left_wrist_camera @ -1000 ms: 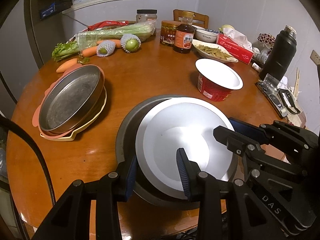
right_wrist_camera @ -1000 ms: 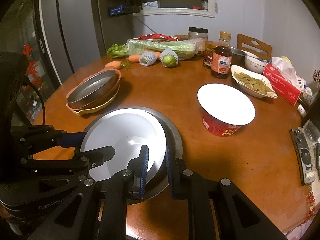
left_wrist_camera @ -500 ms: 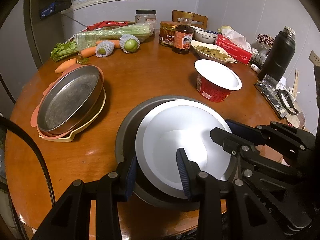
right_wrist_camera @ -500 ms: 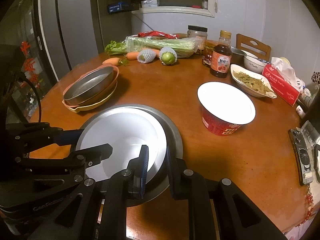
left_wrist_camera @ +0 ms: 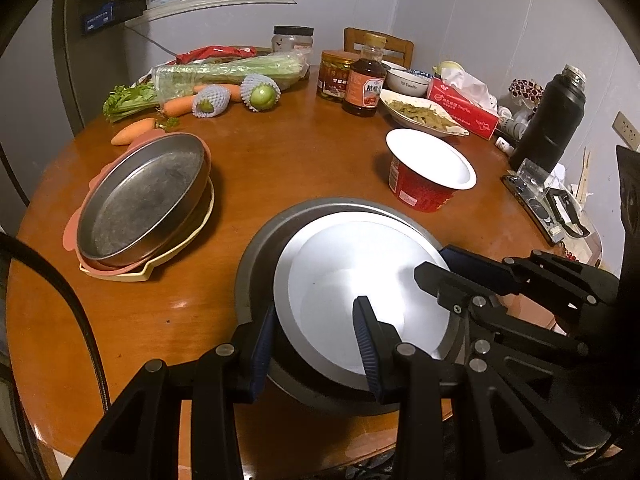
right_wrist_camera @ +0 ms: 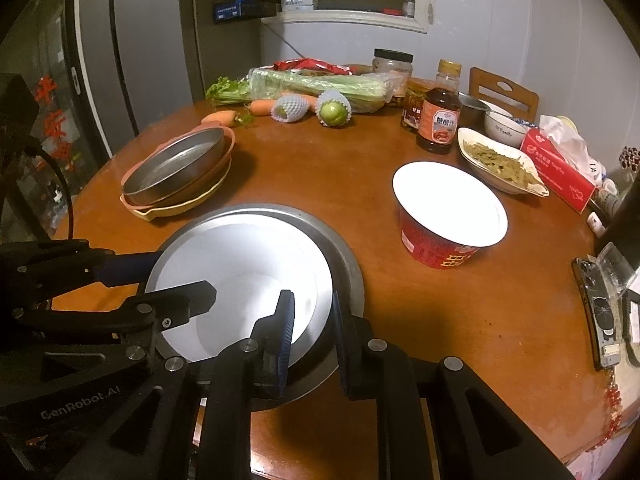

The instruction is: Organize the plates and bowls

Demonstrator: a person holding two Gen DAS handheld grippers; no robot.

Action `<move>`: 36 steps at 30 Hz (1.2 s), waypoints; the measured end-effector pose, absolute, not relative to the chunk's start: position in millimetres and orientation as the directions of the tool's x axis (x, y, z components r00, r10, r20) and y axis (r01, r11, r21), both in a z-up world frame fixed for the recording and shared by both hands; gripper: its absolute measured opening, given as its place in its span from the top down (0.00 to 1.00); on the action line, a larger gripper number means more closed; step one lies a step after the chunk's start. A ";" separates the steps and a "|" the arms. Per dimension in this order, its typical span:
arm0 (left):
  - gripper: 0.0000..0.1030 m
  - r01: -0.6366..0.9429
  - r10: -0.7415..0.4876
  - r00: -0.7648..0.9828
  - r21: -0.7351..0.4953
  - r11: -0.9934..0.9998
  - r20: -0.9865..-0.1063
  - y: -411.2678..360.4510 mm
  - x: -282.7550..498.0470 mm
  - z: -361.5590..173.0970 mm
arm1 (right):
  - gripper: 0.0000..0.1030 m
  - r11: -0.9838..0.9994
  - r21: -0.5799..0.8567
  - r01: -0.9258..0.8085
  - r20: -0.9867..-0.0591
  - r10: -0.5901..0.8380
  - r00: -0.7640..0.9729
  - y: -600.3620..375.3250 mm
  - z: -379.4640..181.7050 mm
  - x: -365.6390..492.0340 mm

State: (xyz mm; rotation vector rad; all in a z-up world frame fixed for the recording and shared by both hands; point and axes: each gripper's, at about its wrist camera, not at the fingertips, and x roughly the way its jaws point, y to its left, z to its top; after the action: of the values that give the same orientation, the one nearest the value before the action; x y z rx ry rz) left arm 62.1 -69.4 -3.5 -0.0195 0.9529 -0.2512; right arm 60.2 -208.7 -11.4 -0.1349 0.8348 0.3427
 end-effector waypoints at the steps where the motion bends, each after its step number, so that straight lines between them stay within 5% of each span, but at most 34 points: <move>1: 0.63 0.202 -0.219 0.554 -0.126 0.971 -0.803 -69.1 61.6 -3.1 | 0.79 0.938 0.020 -0.346 -0.744 0.246 0.622 -209.7 -10.8 60.0; 36: 0.55 0.220 -0.196 0.628 -0.070 0.973 -0.753 -86.6 52.7 26.9 | 0.66 0.954 0.099 -0.282 -0.672 0.273 0.688 -240.3 17.3 47.9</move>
State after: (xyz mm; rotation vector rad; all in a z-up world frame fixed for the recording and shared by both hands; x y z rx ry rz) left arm 52.7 -86.6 26.9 0.0298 0.8598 -0.2389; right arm 47.9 -240.3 17.3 -0.0128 0.7504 0.3107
